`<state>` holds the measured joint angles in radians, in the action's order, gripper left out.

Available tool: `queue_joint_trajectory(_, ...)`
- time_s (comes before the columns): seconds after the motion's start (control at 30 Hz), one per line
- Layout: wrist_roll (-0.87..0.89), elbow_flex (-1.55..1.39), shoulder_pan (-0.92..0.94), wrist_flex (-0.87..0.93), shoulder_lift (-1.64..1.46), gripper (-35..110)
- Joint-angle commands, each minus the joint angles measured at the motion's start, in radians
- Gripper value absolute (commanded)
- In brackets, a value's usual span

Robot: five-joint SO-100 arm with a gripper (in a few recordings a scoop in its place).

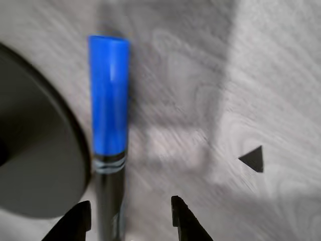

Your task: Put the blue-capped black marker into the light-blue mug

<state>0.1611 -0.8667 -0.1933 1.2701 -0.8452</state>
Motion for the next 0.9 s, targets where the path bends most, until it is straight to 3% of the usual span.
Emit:
queue_joint_trajectory(0.0, -0.006, 0.23, 0.012, 0.091, 0.092, 23)
queue_joint_trajectory(0.1, -0.006, 0.482, 0.015, 0.215, 0.238, 19)
queue_joint_trajectory(0.2, -0.018, 1.04, 0.012, 0.417, 0.54, 4)
queue_joint_trajectory(0.27, -0.031, 1.108, 0.005, 0.436, 0.589, 0)
queue_joint_trajectory(0.57, -0.032, 1.106, 0.0, 0.476, 0.609, 0)
queue_joint_trajectory(0.87, 0.015, 1.097, 0.0, 0.525, 0.365, 0)
